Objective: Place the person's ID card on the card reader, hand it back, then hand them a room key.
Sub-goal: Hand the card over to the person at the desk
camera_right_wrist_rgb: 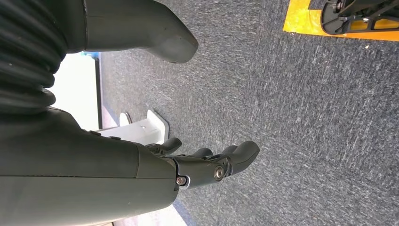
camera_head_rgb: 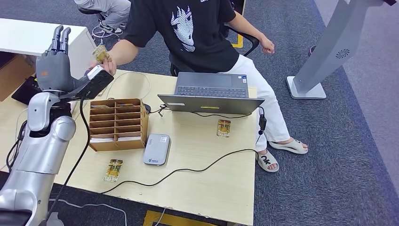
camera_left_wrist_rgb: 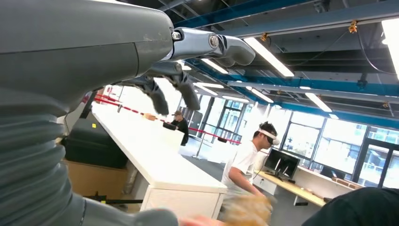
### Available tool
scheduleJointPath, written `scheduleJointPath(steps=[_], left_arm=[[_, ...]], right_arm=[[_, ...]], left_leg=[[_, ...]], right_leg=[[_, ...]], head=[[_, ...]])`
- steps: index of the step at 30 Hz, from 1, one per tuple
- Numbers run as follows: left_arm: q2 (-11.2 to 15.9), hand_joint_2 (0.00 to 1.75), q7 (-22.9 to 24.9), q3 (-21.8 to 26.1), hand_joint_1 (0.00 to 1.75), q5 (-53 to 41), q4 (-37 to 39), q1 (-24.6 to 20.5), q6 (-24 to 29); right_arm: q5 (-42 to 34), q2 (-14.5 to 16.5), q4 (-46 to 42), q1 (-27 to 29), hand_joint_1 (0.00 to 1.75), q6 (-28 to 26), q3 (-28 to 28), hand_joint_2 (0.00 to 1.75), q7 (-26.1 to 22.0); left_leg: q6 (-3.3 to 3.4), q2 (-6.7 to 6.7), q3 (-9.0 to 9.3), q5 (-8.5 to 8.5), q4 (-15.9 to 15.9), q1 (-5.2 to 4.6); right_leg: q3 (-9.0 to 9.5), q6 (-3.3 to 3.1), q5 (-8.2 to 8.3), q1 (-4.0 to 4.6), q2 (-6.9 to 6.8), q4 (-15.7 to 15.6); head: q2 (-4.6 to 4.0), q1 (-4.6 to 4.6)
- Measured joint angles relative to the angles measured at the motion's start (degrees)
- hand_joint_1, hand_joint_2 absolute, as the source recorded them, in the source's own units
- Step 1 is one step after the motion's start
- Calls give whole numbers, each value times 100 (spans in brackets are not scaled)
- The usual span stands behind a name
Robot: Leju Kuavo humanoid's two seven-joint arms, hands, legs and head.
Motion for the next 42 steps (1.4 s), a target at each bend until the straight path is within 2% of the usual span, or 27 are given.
scheduleJointPath(steps=[6,13,16,19,22,25,30,35,39,42], left_arm=[[-10,175,-111,110,0,43,-226,282,129],[-9,175,-336,245,0,153,-745,970,273],[-9,175,-609,391,0,386,-1253,1572,540],[-64,175,-1043,656,0,572,-2091,2685,1072],[-263,175,-1521,965,0,731,-3018,3988,1582],[-427,175,-1702,1168,0,798,-3576,4682,1689],[-656,175,-1717,1453,0,893,-4087,5219,1679],[-1106,175,-2108,2047,0,1411,-4579,5934,1613],[-1431,175,-2259,2470,0,1684,-4793,6152,1434],[-1876,175,-2570,3081,0,2183,-4915,6208,1006]], right_arm=[[-1,0,0,2,0,-17,31,175,16],[-53,0,0,3,0,-57,32,175,-5],[-149,1,0,8,0,-98,31,175,-21],[-270,11,0,28,0,-162,9,175,-8],[-345,29,0,66,0,-221,-49,175,38],[-366,42,0,79,0,-233,-78,175,54],[-422,58,0,69,0,-264,-121,175,33],[-511,78,0,76,0,-333,-211,175,-28],[-519,81,0,66,0,-391,-222,175,-88],[-527,81,0,69,0,-442,-235,175,-172]], left_leg=[[0,0,0,0,0,0],[0,1,-1,-1,-1,0],[-2,8,1,-6,-3,-1],[-5,25,7,-21,-3,-2],[-4,29,8,-37,-1,-3],[-1,0,2,-41,-1,-2],[-2,-7,14,-40,-4,-1],[-3,-12,17,-41,-2,-2],[-3,-19,17,-42,-2,-2],[-3,-19,18,-42,-2,-2]], right_leg=[[1,0,0,-1,0,1],[0,0,-1,0,1,1],[1,0,-2,-1,9,1],[-1,1,-12,-4,25,0],[-9,5,-30,-5,23,-5],[-5,8,-47,-5,-11,-7],[23,3,-48,-3,-15,1],[18,2,-51,-5,-19,0],[29,0,-55,-4,-30,1],[33,0,-54,-4,-29,1]], head=[[0,1],[0,0],[0,0],[0,1],[0,0],[0,2],[0,1],[0,2],[0,0],[0,0]])
